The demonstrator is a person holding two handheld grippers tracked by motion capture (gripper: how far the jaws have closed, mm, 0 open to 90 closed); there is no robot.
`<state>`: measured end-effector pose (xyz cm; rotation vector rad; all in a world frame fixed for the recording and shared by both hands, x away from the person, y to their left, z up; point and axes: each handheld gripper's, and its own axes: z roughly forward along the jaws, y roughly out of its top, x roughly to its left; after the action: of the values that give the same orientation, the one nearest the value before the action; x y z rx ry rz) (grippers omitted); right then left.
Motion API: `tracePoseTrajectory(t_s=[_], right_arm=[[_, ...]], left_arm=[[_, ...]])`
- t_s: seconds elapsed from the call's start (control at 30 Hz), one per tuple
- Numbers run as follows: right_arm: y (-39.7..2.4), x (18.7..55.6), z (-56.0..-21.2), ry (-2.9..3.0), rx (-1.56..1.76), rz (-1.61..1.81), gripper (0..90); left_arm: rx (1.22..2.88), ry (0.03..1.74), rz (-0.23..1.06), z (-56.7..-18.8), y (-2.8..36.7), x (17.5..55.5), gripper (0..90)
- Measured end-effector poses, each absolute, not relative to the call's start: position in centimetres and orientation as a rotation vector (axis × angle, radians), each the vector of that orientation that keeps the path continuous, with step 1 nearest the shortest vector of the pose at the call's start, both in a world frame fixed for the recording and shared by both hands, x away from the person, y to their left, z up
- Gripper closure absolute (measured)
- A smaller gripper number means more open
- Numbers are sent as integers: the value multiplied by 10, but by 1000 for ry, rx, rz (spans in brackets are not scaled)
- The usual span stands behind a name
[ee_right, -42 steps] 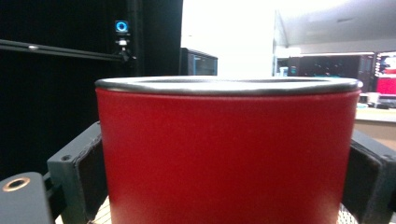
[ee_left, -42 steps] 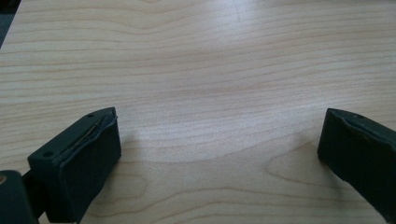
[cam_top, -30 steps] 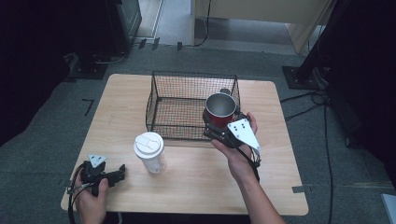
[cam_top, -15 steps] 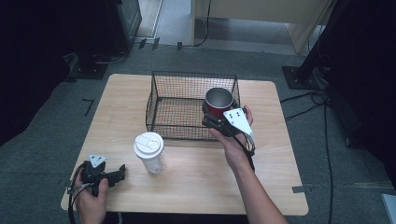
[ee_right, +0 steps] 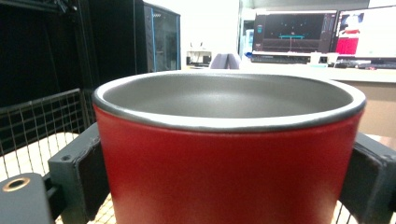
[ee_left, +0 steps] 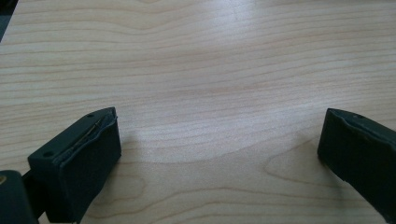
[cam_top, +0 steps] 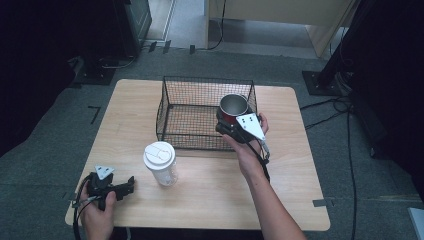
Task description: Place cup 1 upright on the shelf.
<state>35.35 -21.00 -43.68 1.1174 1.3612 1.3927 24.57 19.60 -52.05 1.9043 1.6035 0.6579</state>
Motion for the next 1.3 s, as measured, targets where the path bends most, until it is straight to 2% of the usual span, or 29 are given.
tracePoseTrajectory(t_s=[1.3], right_arm=[[-191,362,-466,1442,1263,1175,68]], left_arm=[[1902,1605,657,-520,196,246,0]])
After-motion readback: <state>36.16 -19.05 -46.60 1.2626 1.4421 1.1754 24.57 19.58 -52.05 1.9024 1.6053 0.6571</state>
